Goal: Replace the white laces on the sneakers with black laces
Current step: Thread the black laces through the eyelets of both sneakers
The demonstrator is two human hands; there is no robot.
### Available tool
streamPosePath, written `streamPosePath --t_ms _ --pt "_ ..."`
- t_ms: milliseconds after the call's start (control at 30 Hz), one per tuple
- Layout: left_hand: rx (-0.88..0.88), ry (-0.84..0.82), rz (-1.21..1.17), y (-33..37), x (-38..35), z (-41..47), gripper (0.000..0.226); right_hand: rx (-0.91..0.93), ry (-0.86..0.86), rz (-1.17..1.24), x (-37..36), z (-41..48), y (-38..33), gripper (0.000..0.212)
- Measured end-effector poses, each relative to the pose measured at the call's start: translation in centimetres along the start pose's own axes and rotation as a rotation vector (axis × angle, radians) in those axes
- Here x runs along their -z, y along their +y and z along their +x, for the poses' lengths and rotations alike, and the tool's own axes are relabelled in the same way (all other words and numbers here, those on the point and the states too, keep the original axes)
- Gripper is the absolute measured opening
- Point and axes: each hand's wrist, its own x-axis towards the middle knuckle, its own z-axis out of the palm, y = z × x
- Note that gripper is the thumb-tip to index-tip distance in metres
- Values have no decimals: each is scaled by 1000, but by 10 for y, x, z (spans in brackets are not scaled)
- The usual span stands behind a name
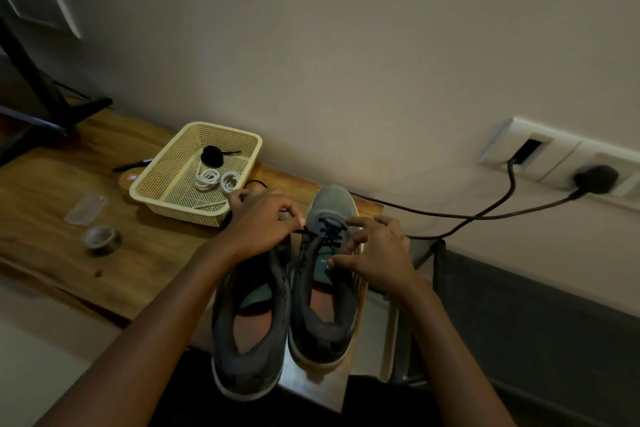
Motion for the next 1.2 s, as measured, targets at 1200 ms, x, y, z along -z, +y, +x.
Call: streamPosePath --t_ms 1200 --pt "125 -112 -420 0 -3 10 34 163 -24 215 -14 33 -44 19"
